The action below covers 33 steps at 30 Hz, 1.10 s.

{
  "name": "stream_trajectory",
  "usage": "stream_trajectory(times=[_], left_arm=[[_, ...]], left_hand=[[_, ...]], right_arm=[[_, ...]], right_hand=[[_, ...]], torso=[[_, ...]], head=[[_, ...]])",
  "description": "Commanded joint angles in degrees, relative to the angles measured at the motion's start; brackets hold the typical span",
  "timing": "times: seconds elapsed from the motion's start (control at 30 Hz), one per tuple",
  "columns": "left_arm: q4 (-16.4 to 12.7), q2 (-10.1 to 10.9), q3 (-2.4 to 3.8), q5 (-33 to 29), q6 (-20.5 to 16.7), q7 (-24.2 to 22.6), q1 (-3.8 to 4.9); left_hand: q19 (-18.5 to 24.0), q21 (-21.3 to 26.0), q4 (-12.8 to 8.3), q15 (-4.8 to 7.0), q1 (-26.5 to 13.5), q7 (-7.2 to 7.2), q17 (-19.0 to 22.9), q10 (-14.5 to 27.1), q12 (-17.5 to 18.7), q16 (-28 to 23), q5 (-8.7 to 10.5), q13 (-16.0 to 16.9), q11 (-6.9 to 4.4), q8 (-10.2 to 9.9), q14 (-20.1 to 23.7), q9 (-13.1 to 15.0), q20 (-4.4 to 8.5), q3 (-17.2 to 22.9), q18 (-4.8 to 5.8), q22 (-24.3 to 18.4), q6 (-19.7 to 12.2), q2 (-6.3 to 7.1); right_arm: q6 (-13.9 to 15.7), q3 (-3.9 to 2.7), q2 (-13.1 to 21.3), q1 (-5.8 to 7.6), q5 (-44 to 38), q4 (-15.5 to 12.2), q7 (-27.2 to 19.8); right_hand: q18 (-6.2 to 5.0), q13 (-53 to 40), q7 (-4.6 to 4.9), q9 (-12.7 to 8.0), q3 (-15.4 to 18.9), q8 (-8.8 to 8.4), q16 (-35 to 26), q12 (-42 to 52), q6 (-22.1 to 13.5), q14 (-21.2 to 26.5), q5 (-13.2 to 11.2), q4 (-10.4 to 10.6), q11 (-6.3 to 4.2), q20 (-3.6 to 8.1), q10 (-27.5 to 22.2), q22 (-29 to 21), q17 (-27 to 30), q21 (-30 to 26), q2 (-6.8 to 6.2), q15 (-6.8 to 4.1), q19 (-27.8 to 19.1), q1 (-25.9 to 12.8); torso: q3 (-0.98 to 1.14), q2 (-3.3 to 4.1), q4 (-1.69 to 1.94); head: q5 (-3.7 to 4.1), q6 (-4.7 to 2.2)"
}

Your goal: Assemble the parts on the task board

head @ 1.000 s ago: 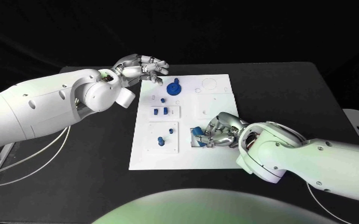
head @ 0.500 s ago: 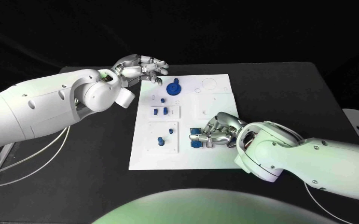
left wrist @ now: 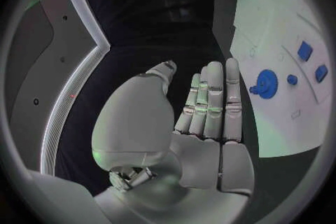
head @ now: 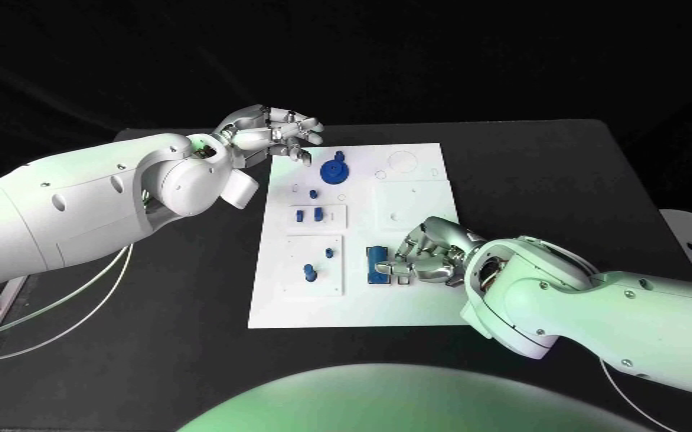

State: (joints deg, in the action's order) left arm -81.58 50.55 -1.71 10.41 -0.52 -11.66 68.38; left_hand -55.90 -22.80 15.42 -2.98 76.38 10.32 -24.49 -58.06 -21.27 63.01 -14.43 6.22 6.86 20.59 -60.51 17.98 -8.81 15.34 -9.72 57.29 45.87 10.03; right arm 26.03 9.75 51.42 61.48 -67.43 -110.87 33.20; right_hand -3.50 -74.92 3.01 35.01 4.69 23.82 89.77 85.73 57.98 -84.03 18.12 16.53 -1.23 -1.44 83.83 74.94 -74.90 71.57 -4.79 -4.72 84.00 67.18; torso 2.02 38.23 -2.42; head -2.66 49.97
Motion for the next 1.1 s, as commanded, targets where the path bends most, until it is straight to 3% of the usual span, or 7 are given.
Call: stream_trajectory(times=[0.03, 0.2, 0.37, 0.73, 1.1], left_arm=[[-0.2, 0.0, 0.03, 0.1, 0.8, -0.2, 0.03], [-0.1, 0.0, 0.02, 0.2, 0.9, -0.1, 0.02], [-0.1, 0.0, -0.01, 0.2, 0.9, 0.0, 0.02], [-0.2, 0.0, -0.04, 0.2, 1.0, 0.2, 0.02], [-0.3, 0.1, -0.05, 0.2, 0.8, 0.2, 0.02]], left_hand=[[0.1, 0.3, -0.1, -0.10, -0.1, 0.13, -0.1, 0.6, 0.2, 0.3, -0.16, 0.1, 0.00, -0.1, 0.4, 0.0, -0.44, -0.3, -0.57, -0.1, -0.5, -0.49], [0.1, 0.3, -0.1, -0.10, -0.1, 0.13, -0.1, 0.6, 0.2, 0.3, -0.16, 0.1, 0.00, -0.1, 0.4, 0.0, -0.44, -0.3, -0.57, -0.1, -0.5, -0.49], [0.1, 0.3, -0.1, -0.10, -0.1, 0.13, -0.1, 0.6, 0.2, 0.3, -0.16, 0.1, 0.00, -0.1, 0.4, 0.0, -0.44, -0.3, -0.57, -0.1, -0.5, -0.49], [0.1, 0.3, 0.1, -0.15, 0.1, 0.18, -0.1, 0.7, 0.2, 0.3, -0.12, 0.2, 0.05, -0.2, 0.4, 0.1, -0.48, -0.6, -0.56, -0.1, -0.6, -0.63], [0.1, 0.3, 0.1, -0.16, 0.1, 0.19, -0.1, 0.7, 0.2, 0.3, -0.13, 0.2, 0.06, -0.2, 0.4, 0.1, -0.49, -0.7, -0.56, -0.1, -0.6, -0.67]], right_arm=[[-1.4, 0.00, 1.0, 0.17, -2.2, -1.3, -2.5], [-4.0, 0.00, 1.9, 0.34, -2.5, -2.2, -3.3], [-5.2, 0.00, 1.8, 0.40, -2.9, -1.8, -2.6], [-4.6, 0.01, 0.3, 0.37, -2.4, 0.0, -0.1], [-1.4, 0.00, 0.1, 0.32, -2.5, 0.2, -0.4]], right_hand=[[0.19, -11.6, -0.40, 0.5, -0.5, 0.18, 0.2, 0.1, 0.4, -6.0, 1.5, -0.1, -0.25, -0.02, 3.9, 10.7, -15.1, 0.3, -0.07, -0.12, 2.0, 2.9], [0.24, -12.0, -1.13, 2.1, -1.4, 1.23, 0.2, 0.6, 1.4, -6.0, 2.8, -0.2, -0.85, 0.40, 4.2, 10.7, -15.1, 0.6, -0.74, -0.60, 2.0, 7.8], [0.24, -12.0, -1.21, 2.5, -1.4, 1.42, 0.2, 0.5, 1.4, -6.0, 2.8, -0.1, -0.95, 0.48, 4.2, 10.7, -15.1, 0.6, -1.07, -0.69, 2.0, 8.5], [0.28, -12.1, -1.34, 3.1, -1.6, 1.75, 0.2, 0.6, 1.8, -6.0, 3.5, 0.2, -1.06, 0.58, 4.2, 10.8, -15.1, 0.8, -0.46, -0.78, 2.1, 8.3], [0.29, -12.2, -1.59, 3.9, -1.8, 2.07, 0.2, 0.7, 2.0, -6.0, 5.1, 0.3, -1.27, 0.76, 4.3, 10.8, -15.1, 0.9, 0.49, -0.98, 2.1, 7.6]], torso=[[-0.01, -0.06, -0.07], [0.05, -0.02, -0.03], [0.03, 0.03, 0.03], [0.04, 0.07, 0.08], [0.02, 0.01, -0.01]], head=[[0.00, 0.00], [0.00, -0.05], [0.04, -0.08], [-0.11, 0.03], [-0.36, 0.03]])
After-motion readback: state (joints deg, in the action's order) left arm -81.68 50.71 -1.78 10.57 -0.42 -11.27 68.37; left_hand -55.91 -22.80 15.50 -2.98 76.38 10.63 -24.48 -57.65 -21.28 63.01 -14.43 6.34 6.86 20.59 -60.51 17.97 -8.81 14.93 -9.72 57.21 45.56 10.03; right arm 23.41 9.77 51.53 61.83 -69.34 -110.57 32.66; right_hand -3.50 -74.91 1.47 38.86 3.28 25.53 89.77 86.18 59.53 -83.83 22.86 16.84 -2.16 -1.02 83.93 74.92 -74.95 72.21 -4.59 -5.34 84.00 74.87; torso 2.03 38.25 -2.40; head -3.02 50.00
